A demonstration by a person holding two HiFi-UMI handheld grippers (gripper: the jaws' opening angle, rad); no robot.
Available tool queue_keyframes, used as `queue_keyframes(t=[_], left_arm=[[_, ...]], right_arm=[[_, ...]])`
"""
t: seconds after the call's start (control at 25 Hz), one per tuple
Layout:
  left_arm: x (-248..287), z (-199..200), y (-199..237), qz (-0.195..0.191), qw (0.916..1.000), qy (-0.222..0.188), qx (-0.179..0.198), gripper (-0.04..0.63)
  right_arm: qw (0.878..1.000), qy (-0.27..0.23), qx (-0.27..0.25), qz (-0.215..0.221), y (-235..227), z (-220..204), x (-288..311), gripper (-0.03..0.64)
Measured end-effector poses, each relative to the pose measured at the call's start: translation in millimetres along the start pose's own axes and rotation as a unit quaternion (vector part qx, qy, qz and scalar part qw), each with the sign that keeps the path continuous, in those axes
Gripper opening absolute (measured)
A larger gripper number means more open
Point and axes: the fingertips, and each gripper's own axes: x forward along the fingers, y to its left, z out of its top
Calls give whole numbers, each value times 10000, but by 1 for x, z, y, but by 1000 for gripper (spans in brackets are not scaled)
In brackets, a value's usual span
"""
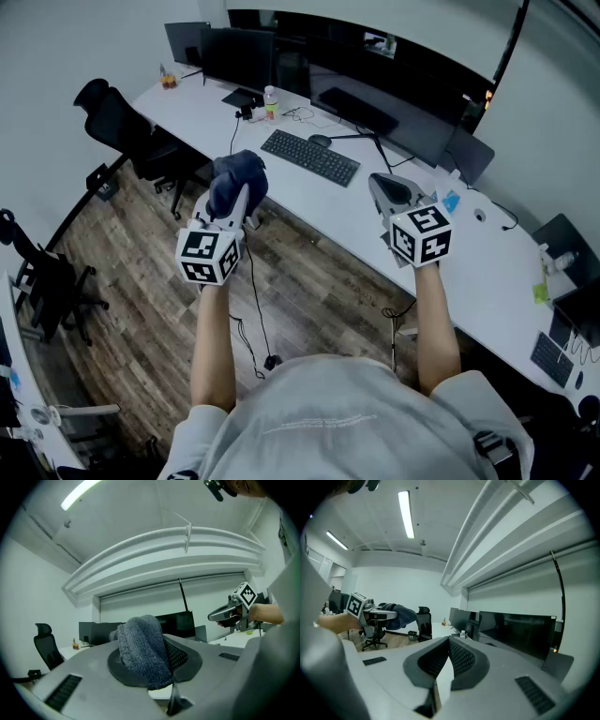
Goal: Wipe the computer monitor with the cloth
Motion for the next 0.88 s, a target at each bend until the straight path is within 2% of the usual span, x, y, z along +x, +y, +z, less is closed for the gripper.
queue_keyframes(t=[0.2,0.36,0.56,0.68,0.88], left_arm=[[-2,-5,11,-333,9994,105,54,66],[-13,-9,28,-251,9996,73,-56,66],[-18,-15,50,-198,9995,15,-230,66],[-15,-27,65,-104,9995,167,-241,66],[7,-47,79,-216,9986,363,-313,67]], right_arm=[[9997,-143,34,-185,15,6,14,2],[9991,-175,283,-263,28,8,20,2],[9983,-437,392,-33,46,17,28,2],[9984,-412,394,-24,51,14,40,1],[9986,-276,431,-92,41,2,69,2]])
